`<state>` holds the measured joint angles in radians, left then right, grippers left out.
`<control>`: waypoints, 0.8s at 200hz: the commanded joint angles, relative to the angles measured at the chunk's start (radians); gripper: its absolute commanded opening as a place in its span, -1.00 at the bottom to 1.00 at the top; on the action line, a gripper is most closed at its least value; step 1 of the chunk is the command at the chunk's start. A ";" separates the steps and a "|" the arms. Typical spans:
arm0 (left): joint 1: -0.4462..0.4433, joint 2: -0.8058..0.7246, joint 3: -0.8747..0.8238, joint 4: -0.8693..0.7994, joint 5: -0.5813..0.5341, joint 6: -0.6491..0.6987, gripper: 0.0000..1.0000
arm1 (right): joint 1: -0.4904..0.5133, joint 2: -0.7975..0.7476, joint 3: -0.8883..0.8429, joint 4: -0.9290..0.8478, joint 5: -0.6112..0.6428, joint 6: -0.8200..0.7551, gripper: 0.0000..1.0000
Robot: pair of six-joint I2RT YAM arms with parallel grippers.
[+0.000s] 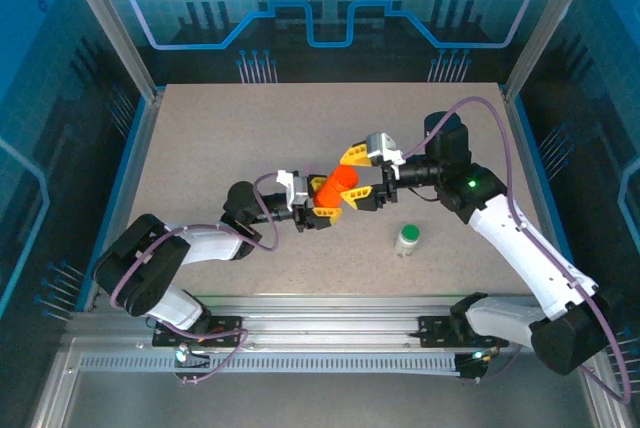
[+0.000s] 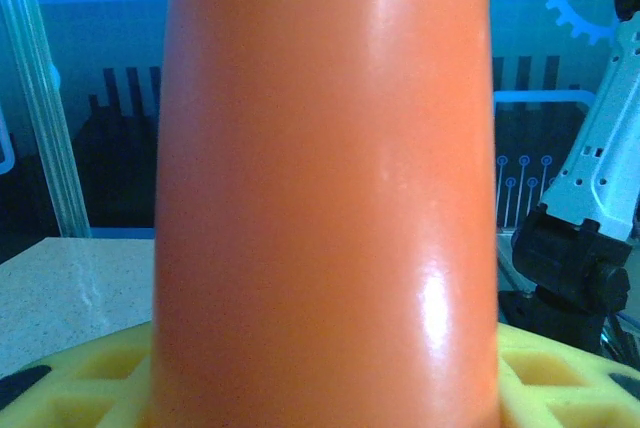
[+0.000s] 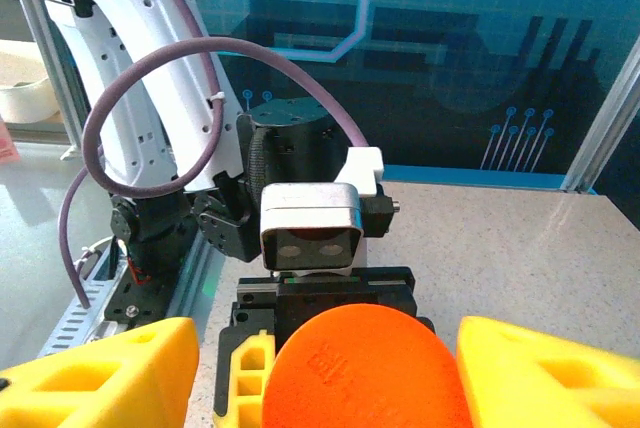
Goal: Sort the pills into containers
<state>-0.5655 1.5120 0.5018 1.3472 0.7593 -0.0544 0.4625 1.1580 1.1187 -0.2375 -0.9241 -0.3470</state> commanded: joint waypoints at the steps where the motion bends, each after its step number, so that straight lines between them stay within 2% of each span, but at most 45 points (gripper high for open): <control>1: 0.003 -0.006 0.020 0.053 0.051 -0.017 -1.00 | -0.016 0.005 0.035 -0.044 -0.038 -0.045 0.40; 44: 0.002 -0.007 0.027 0.053 0.080 -0.029 -1.00 | -0.028 0.022 0.056 -0.089 -0.050 -0.069 0.40; 77: 0.001 -0.008 0.030 0.053 0.083 -0.032 -1.00 | -0.029 0.044 0.079 -0.132 -0.069 -0.083 0.32; 137: 0.001 -0.008 0.037 0.053 0.086 -0.040 -1.00 | -0.028 0.058 0.090 -0.175 -0.079 -0.102 0.35; 160: 0.001 -0.006 0.038 0.053 0.084 -0.041 -1.00 | -0.028 0.059 0.090 -0.186 -0.078 -0.106 0.25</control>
<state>-0.5655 1.5120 0.5076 1.3525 0.8104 -0.0803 0.4438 1.2118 1.1751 -0.3794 -0.9741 -0.4301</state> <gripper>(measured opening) 0.533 0.646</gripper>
